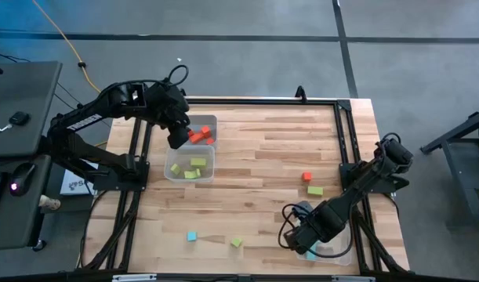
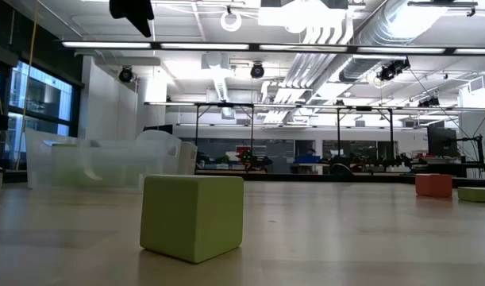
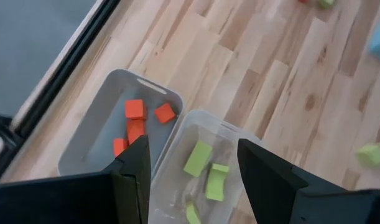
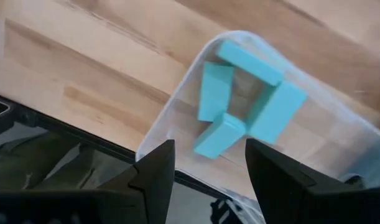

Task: Sort & place blocks by color
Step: Put the green block into the top transparent bin

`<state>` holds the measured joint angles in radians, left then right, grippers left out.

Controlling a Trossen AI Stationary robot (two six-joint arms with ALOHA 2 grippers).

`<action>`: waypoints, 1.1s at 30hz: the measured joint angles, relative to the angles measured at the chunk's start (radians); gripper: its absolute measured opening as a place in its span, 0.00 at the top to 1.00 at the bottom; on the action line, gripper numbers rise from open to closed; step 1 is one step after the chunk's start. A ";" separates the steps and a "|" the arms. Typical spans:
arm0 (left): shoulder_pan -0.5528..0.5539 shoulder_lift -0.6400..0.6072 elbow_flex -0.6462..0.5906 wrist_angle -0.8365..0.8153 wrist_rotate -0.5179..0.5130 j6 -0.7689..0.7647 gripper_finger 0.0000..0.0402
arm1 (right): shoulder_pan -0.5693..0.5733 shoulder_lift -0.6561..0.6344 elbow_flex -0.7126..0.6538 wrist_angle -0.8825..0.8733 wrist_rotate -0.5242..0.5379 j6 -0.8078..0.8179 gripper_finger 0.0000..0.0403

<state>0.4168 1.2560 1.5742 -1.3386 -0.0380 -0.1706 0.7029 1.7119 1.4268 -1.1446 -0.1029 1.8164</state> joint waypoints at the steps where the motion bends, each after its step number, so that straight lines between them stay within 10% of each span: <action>1: 0.001 0.000 0.000 0.000 -0.001 -0.030 0.58 | 0.000 0.000 0.015 -0.028 0.002 0.000 0.54; 19: 0.033 0.001 -0.006 -0.054 0.012 -0.195 0.41 | 0.033 -0.001 0.205 -0.379 0.260 -0.011 0.54; 33: -0.310 0.040 -0.007 0.059 -0.028 -0.677 0.41 | 0.014 -0.002 0.208 -0.427 0.294 -0.166 0.54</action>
<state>0.1067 1.2958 1.5669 -1.2799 -0.0661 -0.8474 0.7166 1.7102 1.6352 -1.5714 0.1906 1.6504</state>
